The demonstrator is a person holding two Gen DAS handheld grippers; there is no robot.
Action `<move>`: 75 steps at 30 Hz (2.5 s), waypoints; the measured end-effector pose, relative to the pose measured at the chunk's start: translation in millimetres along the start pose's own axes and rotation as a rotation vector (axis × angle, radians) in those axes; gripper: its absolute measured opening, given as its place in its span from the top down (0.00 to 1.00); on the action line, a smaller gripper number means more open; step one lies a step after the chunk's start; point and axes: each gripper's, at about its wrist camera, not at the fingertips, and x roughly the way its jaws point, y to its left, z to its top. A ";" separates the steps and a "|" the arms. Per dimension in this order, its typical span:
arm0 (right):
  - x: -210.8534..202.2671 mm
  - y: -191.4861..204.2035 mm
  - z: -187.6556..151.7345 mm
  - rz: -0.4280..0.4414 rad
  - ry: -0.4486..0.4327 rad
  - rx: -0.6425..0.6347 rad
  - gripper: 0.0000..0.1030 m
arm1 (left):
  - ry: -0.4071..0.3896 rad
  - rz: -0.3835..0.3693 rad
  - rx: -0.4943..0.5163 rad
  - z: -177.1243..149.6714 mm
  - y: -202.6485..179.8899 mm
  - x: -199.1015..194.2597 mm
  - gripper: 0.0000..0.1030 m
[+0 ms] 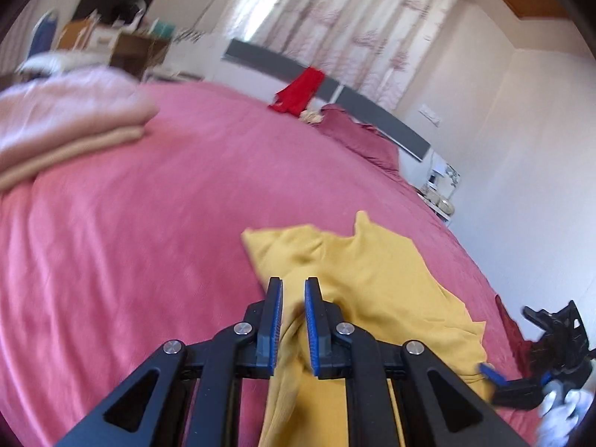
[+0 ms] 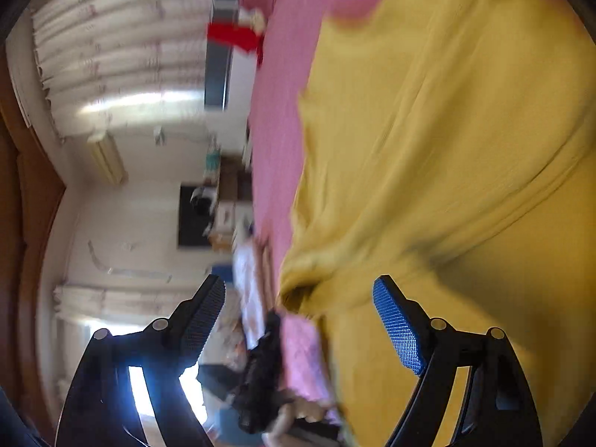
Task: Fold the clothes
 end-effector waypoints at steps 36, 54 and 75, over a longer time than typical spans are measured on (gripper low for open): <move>-32.4 -16.3 88.1 -0.593 0.091 -0.508 0.40 | 0.174 0.218 0.321 -12.4 -25.1 21.4 0.80; -48.7 35.7 92.2 -0.715 -0.038 -0.584 0.68 | 0.056 0.226 0.334 -5.5 -27.1 -15.2 0.82; 377.5 142.1 -79.7 -0.683 0.824 -1.246 0.92 | 0.180 0.270 0.410 -33.9 -47.6 33.9 0.80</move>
